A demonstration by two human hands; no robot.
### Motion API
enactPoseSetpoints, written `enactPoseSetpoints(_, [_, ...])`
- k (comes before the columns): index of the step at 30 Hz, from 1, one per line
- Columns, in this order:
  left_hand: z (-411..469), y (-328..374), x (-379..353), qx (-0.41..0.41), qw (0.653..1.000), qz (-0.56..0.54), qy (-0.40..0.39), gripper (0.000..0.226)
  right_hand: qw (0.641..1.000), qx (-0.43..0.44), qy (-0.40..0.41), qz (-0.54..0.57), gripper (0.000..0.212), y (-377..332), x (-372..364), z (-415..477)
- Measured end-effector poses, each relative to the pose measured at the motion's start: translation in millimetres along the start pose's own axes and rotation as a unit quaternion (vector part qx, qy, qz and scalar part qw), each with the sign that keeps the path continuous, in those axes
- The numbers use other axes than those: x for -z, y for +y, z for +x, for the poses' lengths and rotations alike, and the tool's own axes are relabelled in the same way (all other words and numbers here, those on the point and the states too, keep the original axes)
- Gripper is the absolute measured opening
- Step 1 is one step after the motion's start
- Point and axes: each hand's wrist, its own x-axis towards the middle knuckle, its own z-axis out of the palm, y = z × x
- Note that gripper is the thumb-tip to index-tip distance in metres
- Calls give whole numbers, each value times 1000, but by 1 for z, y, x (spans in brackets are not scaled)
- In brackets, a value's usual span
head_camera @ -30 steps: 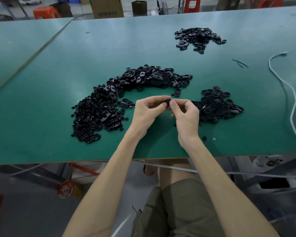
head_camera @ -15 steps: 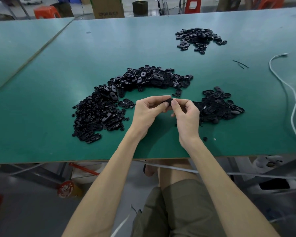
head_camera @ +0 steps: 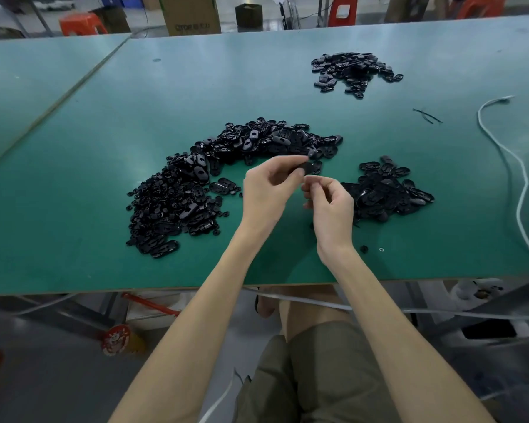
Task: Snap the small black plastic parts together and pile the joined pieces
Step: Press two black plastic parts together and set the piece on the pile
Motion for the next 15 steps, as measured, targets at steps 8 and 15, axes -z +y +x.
enactPoseSetpoints(8, [11,35,-63,-59,966,209,-136,20,991,65,-26,-111,26,1,7,-5])
enactPoseSetpoints(15, [12,29,-62,-25,965,170,-200,29,994,65,-3,-85,25,3,2,-4])
